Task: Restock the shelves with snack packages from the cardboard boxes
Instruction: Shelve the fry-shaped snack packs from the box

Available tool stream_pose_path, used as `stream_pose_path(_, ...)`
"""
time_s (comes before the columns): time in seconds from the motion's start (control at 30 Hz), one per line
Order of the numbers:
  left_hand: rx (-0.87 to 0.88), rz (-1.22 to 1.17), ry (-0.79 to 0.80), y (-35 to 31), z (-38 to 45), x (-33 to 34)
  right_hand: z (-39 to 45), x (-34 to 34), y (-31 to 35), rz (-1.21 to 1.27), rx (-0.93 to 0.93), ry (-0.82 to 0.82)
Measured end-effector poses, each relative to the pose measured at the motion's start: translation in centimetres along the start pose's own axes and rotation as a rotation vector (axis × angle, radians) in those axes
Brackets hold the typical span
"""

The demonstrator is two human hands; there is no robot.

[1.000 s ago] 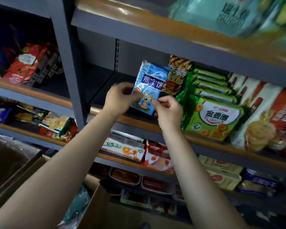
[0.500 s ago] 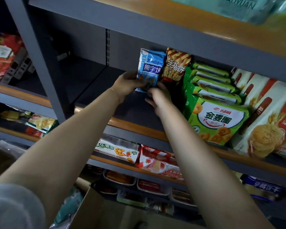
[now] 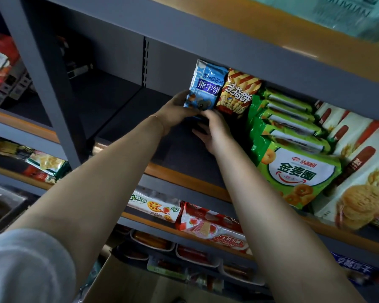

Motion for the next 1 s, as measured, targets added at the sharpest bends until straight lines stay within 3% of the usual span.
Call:
stream_pose_path(0.1,0.005,0.031,-0.065,-0.9,-1.0,0.2,-0.9,-0.1,0.1,0.057,0.006,-0.014)
stream_pose_path(0.2,0.085,-0.030,-0.235,-3.7,-4.8,-0.2,-3.7,0.5,0.8,0.085,-0.033,-0.004)
stream_pose_path(0.27,0.154,-0.096,-0.224,-5.7,-9.3,-1.1,-7.1,2.0,1.5,0.074,-0.113,0.041)
stream_pose_path(0.37,0.237,-0.124,-0.184,-6.7,-17.8,-4.2,-13.2,5.3,1.2,0.015,-0.253,0.215)
stream_pose_path(0.47,0.233,-0.188,-0.332,-4.0,-25.8,-9.8,-17.6,10.2,-2.0,-0.074,-0.276,0.434)
stream_pose_path(0.6,-0.057,-0.143,-0.731,5.7,-34.8,-19.3,-19.6,17.7,-11.8,-0.193,-0.054,0.606)
stream_pose_path(0.77,-0.475,0.184,-1.083,17.4,-47.9,-27.8,-21.6,23.6,-27.6,-0.476,0.346,0.659)
stream_pose_path(0.9,-0.532,0.797,-1.220,20.1,-56.7,-29.9,-23.7,27.0,-36.9,-0.631,0.503,0.690)
stream_pose_path(0.93,-0.553,0.873,-1.275,20.7,-58.5,-30.1,-24.2,28.0,-38.9,-0.669,0.534,0.699)
stream_pose_path(1.0,-0.579,0.771,-1.400,22.2,-61.6,-30.8,-25.5,29.9,-42.7,-0.720,0.606,0.715)
Point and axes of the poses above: each hand's wrist, its own z-axis towards the middle knuckle, its own x-axis out of the palm, y = z × x, the point moved 3 cm from there along z, towards the middle knuckle, and after that the axes turned 13 degrees about -z, right-handed, at the moved point
